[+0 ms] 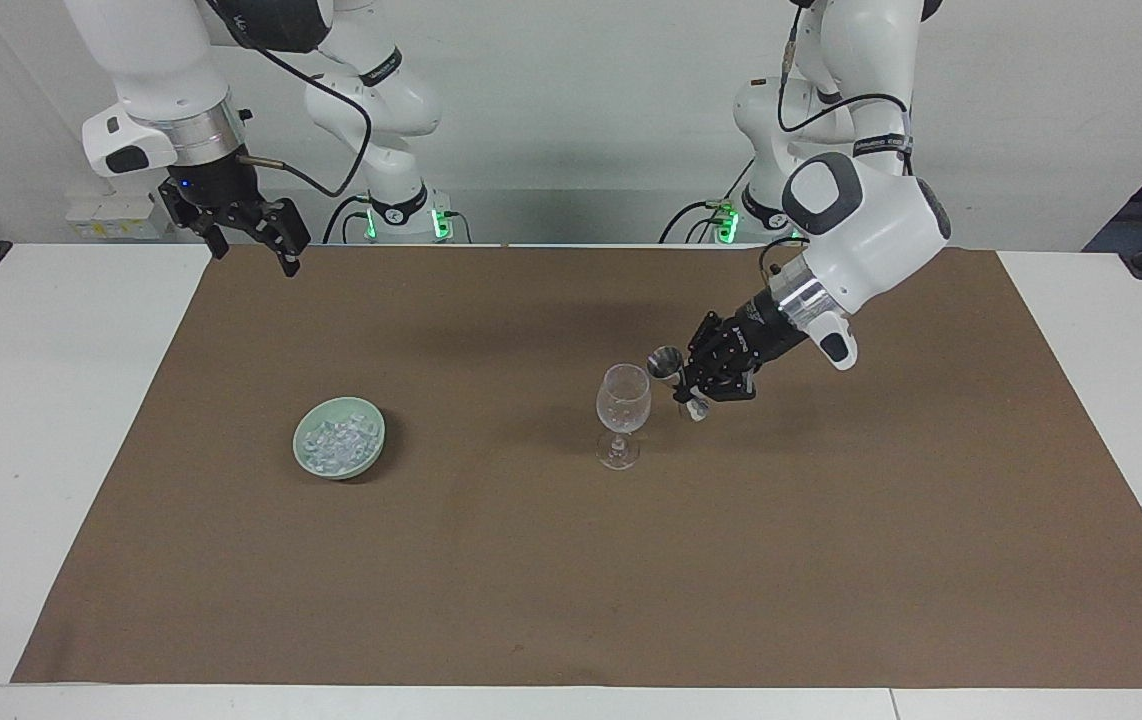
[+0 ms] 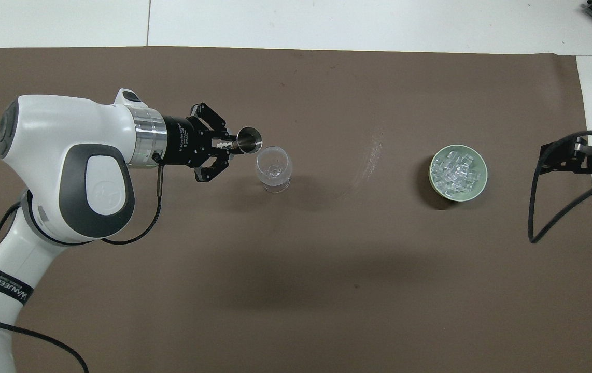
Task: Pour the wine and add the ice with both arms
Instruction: 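Tilt the metal cup over the clear plastic cup with the left gripper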
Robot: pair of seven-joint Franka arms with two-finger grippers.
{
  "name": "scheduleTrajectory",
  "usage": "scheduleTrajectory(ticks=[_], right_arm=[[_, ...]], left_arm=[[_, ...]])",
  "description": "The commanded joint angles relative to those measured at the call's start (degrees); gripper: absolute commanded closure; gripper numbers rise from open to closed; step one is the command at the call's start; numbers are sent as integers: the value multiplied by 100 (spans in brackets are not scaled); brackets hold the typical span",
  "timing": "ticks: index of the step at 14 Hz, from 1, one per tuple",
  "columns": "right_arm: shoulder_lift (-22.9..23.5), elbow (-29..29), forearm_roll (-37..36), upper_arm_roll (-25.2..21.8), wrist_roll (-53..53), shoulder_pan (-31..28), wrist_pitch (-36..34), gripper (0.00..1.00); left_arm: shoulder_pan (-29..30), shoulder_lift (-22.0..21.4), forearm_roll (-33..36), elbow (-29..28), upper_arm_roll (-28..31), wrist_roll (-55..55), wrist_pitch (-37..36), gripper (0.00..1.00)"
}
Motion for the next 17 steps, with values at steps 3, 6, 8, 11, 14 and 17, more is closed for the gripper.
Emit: scheduleTrajectory(ticks=[3,6,8,11,14,17], right_arm=[[-94,-120,80,35,-193,-79,108,0],[-94,-120,80,35,-193,-79,108,0],[-94,-120,80,35,-193,-79,108,0],[-94,-120,80,35,-193,-79,108,0],[-94,-120,80,35,-193,-79,108,0],[-94,-120,80,35,-193,-79,108,0]], left_arm=[[-248,47,426,71,78,-7,211,100],[-309,47,751,71,70,2,246,100],[-389,47,901,54,70,37,395,100],[-468,39,919,36,70,176,404,100],[-468,39,945,27,70,545,395,100],[-503,30,1253,18,70,582,395,100]])
